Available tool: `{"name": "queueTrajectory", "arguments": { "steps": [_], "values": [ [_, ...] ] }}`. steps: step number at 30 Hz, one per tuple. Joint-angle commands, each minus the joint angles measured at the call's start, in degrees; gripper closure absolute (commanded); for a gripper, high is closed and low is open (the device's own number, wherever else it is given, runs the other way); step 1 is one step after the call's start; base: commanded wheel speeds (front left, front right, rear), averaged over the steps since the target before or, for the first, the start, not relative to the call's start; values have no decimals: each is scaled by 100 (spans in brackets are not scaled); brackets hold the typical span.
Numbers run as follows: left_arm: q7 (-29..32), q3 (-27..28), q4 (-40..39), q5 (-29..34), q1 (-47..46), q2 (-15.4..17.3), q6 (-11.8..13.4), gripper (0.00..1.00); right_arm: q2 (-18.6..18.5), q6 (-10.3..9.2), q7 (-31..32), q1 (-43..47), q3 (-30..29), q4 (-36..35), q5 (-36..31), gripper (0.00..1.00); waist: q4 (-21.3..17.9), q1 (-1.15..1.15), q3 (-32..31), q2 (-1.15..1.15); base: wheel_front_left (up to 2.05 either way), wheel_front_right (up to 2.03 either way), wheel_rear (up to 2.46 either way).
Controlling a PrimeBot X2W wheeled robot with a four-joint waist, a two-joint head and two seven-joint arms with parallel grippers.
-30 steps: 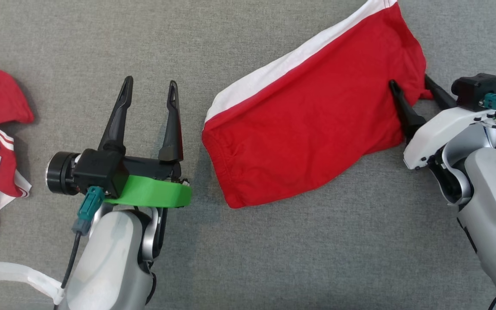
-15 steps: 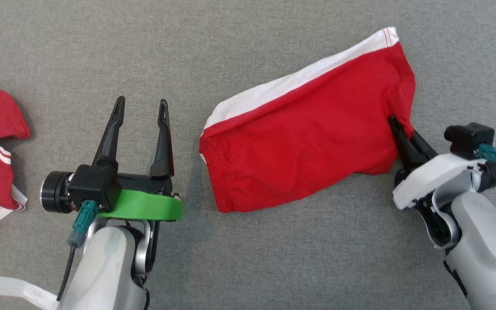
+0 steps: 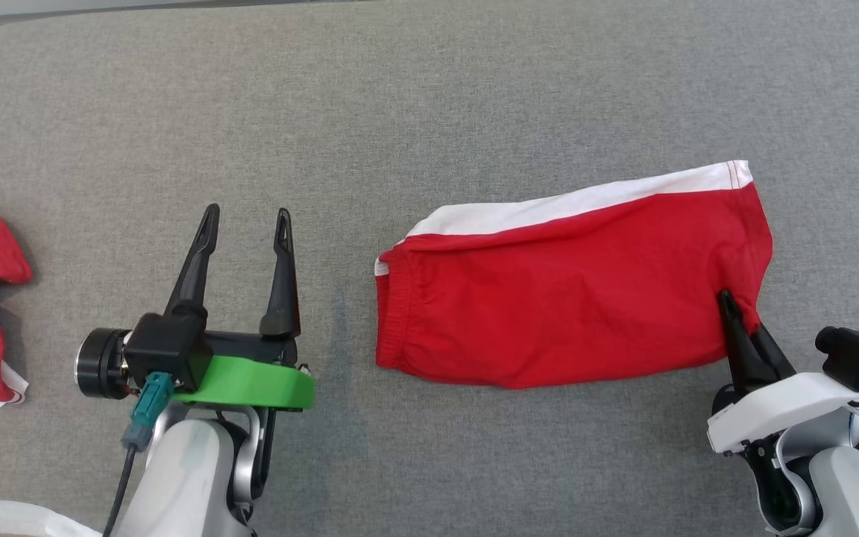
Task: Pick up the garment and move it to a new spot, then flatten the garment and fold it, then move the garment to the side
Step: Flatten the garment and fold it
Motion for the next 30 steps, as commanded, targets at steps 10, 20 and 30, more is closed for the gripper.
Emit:
{"name": "queueTrajectory", "arguments": {
  "steps": [10, 20, 30],
  "values": [
    [-18, -52, 69, -53, 60, 35, -29, 0, -58, -1, 752, -160, 519, -1140, -881, 100, 78, 0, -201, 0, 0, 0, 0],
    [-18, -104, 93, -99, 124, -15, -26, 0, 41, -2, 1322, -704, 2554, -1203, -636, 100, 322, 0, -360, 0, 0, 0, 0],
    [-18, -104, 109, -114, 180, -40, 8, 0, 223, -1, 971, -940, 3251, -619, -282, 0, 438, 0, -334, 0, 0, 0, 0]
  ]
}}
